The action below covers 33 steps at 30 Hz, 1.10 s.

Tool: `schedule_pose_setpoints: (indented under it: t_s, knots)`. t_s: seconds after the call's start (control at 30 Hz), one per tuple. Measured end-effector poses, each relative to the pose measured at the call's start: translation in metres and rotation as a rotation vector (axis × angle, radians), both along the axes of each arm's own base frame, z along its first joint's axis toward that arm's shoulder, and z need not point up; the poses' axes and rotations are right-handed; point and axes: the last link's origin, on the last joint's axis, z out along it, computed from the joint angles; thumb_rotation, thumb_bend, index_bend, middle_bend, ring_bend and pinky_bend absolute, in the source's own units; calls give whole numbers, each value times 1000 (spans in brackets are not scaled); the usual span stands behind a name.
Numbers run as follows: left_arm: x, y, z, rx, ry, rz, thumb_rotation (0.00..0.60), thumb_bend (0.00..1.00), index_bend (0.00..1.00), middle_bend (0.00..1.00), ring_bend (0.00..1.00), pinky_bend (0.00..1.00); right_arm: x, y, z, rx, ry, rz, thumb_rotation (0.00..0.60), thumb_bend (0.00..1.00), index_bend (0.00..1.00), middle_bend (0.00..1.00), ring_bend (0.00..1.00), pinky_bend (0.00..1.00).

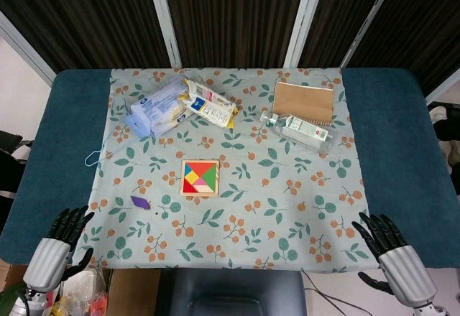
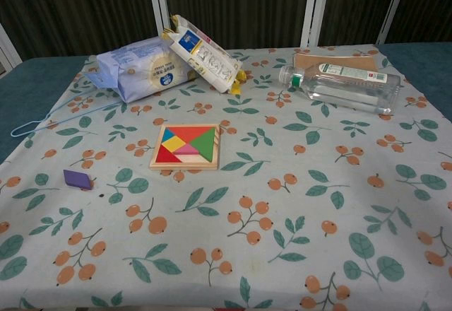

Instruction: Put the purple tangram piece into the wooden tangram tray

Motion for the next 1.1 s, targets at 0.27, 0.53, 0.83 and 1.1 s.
schedule_pose_setpoints:
  t_s: [0.27, 0.53, 0.83, 1.1]
  knots:
    - [3, 6, -21, -34, -2, -24, 600, 413, 21, 300, 351, 550, 1, -2, -2, 1, 0, -5, 600, 160, 0, 0, 0, 0]
    - [17, 49, -56, -49, -58, -40, 600, 412, 264, 1000, 1000, 1000, -1, -5, -2, -1, 11, -24, 600, 160, 0, 0, 0, 0]
    - [27, 97, -90, -102, -28, 106, 600, 400, 330, 1000, 1000, 1000, -3, -7, 2, -3, 5, -39, 600, 160, 0, 0, 0, 0]
    - [33, 121, -112, -87, -42, 161, 600, 398, 357, 1000, 1000, 1000, -4, -7, 2, 5, 5, -36, 600, 160, 0, 0, 0, 0]
